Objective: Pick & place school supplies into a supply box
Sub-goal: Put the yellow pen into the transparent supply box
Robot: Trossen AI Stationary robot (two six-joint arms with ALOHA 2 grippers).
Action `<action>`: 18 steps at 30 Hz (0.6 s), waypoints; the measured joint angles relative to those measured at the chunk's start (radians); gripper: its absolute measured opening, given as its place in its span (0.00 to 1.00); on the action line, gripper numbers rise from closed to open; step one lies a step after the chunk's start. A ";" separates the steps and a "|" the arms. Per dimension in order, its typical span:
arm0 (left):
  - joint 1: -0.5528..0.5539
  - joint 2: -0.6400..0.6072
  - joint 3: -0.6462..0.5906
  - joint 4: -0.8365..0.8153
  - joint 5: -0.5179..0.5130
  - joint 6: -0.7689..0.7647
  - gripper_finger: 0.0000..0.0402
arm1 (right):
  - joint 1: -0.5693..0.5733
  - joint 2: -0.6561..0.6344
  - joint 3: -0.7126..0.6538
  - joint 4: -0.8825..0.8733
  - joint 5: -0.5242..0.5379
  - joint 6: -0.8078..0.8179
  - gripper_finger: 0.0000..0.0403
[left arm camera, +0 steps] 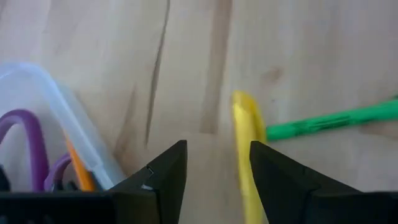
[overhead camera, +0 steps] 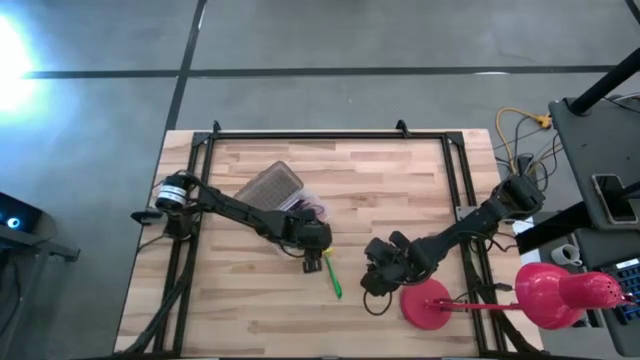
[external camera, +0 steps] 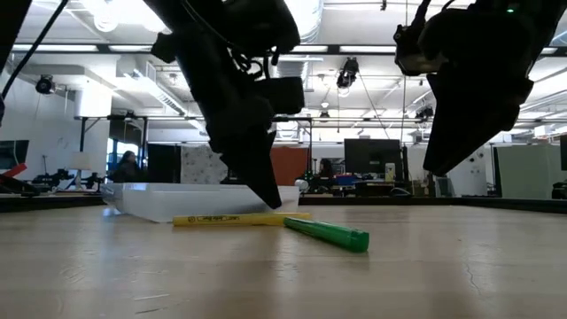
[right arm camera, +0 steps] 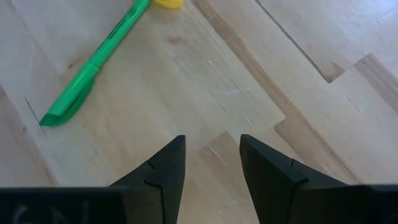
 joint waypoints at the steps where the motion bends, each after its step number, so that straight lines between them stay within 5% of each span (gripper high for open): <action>1: -0.008 0.000 0.004 -0.001 0.001 0.000 0.40 | 0.000 0.000 0.000 0.001 0.000 0.003 0.36; 18: -0.049 0.000 -0.062 0.010 0.012 -0.057 0.40 | -0.005 0.000 -0.002 0.005 0.024 0.014 0.36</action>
